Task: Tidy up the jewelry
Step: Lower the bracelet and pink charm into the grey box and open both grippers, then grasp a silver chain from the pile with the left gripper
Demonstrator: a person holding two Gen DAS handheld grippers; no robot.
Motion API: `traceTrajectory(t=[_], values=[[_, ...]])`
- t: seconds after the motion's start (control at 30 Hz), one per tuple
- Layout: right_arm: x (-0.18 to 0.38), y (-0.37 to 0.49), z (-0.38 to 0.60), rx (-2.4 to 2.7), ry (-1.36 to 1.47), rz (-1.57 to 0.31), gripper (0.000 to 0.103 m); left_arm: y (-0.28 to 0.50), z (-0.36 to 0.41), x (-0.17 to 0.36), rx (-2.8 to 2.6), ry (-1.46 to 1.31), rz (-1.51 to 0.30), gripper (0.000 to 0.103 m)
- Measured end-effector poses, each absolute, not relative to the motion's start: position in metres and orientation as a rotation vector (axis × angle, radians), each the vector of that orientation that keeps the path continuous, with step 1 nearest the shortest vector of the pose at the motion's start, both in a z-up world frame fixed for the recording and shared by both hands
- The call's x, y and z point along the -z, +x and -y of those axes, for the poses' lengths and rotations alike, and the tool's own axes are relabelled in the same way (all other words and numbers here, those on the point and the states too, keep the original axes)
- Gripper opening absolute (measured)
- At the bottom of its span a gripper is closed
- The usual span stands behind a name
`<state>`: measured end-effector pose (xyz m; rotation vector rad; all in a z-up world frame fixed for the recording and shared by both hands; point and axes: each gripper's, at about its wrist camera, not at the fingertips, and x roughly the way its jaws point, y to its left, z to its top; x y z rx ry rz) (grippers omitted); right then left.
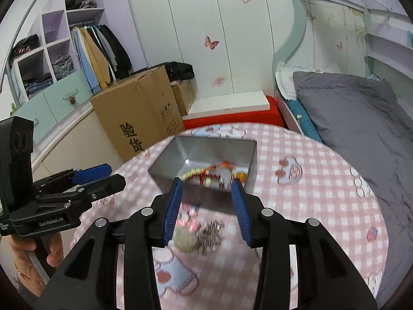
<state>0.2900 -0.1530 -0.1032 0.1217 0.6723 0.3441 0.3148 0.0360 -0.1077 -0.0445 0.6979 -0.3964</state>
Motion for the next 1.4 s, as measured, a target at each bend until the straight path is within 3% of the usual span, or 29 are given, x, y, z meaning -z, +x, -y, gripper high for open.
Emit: traceTrajectory(t=[0.17,0.4,0.7,0.9,1.2,1.4], values=[[0.123,0.271,0.151,-0.324,0.111,-0.708,0.040,0.299,-0.037,0.132,0.362,-0.003,-0.736,0.058],[0.152,0.257,0.151,-0.312,0.139,-0.774,0.041,0.284,-0.022,0.160,0.383,0.047,-0.773,0.037],[0.167,0.253,0.157,-0.308,0.158,-0.810,0.042,0.287,-0.008,0.172,0.376,0.073,-0.809,0.034],[0.169,0.254,0.158,-0.313,0.165,-0.811,0.043,0.296,-0.005,0.180,0.352,0.089,-0.857,0.024],[0.169,0.253,0.159,-0.318,0.168,-0.813,0.045,0.302,0.002,0.182,0.322,0.134,-0.875,0.019],[0.170,0.254,0.156,-0.319,0.164,-0.819,0.045,0.297,-0.012,0.176,0.368,0.038,-0.855,0.016]])
